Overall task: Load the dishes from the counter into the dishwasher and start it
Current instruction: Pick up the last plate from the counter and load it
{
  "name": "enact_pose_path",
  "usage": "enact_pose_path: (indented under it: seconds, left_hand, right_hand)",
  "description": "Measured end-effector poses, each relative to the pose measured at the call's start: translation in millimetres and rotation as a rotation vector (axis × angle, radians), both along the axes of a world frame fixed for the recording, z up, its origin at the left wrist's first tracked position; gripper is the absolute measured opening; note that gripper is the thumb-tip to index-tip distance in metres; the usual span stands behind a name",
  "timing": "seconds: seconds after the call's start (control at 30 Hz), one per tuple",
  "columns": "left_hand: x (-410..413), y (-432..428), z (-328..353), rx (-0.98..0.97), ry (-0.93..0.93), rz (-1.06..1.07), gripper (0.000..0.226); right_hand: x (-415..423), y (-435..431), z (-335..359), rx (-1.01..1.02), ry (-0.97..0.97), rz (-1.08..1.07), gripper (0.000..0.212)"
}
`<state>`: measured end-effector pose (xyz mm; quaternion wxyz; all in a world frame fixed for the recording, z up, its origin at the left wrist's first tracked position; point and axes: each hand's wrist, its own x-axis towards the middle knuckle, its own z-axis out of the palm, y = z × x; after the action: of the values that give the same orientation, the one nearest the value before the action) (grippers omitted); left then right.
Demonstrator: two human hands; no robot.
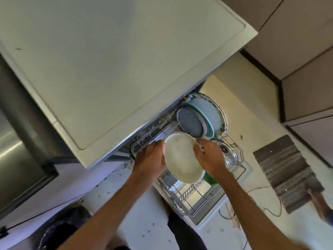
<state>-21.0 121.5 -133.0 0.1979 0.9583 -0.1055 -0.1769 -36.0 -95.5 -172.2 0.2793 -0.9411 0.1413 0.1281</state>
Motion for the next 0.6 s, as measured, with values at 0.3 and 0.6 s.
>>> enact_pose_path:
  seconds: [0.3, 0.6]
  left_hand:
    - [69, -61, -113, 0.192, 0.131, -0.083, 0.019]
    - [89, -89, -159, 0.252, 0.179, -0.096, 0.021]
  right_hand:
    - [78, -36, -111, -0.257, 0.048, 0.020, 0.038]
    - [134, -66, -153, -0.302, 0.082, 0.089, 0.033]
